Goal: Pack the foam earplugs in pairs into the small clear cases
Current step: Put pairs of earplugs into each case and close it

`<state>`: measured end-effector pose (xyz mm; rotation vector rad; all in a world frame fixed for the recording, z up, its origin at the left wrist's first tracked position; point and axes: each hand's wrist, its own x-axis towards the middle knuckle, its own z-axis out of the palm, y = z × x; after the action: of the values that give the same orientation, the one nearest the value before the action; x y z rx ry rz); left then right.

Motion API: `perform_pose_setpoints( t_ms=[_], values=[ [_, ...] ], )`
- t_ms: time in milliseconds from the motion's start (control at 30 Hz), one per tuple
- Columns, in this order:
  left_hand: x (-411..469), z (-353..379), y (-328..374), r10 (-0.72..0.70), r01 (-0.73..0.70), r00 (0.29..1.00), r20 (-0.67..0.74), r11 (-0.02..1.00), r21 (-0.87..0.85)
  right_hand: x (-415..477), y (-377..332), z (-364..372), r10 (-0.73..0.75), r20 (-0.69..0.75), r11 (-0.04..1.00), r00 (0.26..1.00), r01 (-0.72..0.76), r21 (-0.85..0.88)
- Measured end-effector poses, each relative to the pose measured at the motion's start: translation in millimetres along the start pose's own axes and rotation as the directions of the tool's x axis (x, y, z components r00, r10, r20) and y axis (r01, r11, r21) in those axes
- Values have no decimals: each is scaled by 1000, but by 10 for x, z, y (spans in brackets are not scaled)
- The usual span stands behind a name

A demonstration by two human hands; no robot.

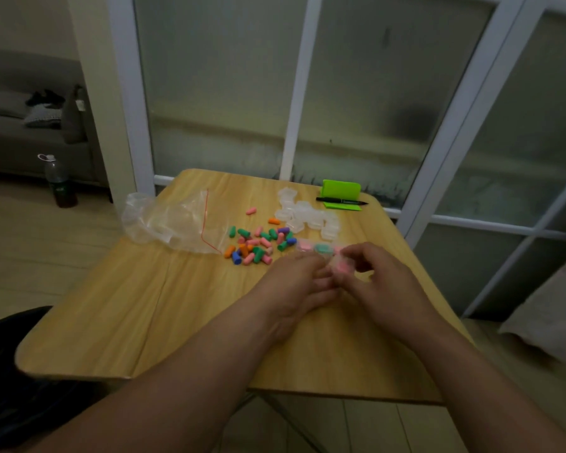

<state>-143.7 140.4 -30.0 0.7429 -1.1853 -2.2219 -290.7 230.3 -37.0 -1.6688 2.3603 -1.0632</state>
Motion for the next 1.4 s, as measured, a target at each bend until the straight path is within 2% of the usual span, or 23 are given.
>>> perform_pose_setpoints(
  t_ms=[67, 167, 333, 633, 800, 900, 1100, 1267, 1400],
  values=[
    [87, -13, 76, 41, -46, 994, -104, 998, -44, 79, 215, -62, 110, -60, 994, 992, -110, -6],
    [178, -99, 196, 85, -104, 979, -185, 990, -96, 194, 532, -95, 230, -66, 972, 971, -233, -34],
    [249, -187, 268, 103, -124, 968, -229, 989, -81, 461, 682, -31, 269, -55, 960, 961, -273, -58],
    [273, -242, 297, 114, -131, 967, -227, 989, -61, 637, 715, 115, 250, -48, 964, 967, -253, -86],
    [242, -250, 343, 109, -129, 967, -230, 989, -73, 582, 592, 198, 88, -12, 965, 996, -89, -246],
    [205, -247, 363, 111, -132, 967, -229, 988, -80, 543, 545, 247, 90, 19, 948, 996, -80, -307],
    [176, -296, 370, 123, -144, 965, -233, 987, -73, 466, 509, 203, 66, -3, 958, 998, -64, -280],
    [166, -337, 418, 150, -179, 952, -265, 980, -88, 598, 351, 186, 76, -76, 974, 994, -90, -207],
    [152, -335, 462, 154, -191, 937, -313, 977, -93, 916, 197, 304, 24, -49, 960, 999, -37, -279]
  ],
)
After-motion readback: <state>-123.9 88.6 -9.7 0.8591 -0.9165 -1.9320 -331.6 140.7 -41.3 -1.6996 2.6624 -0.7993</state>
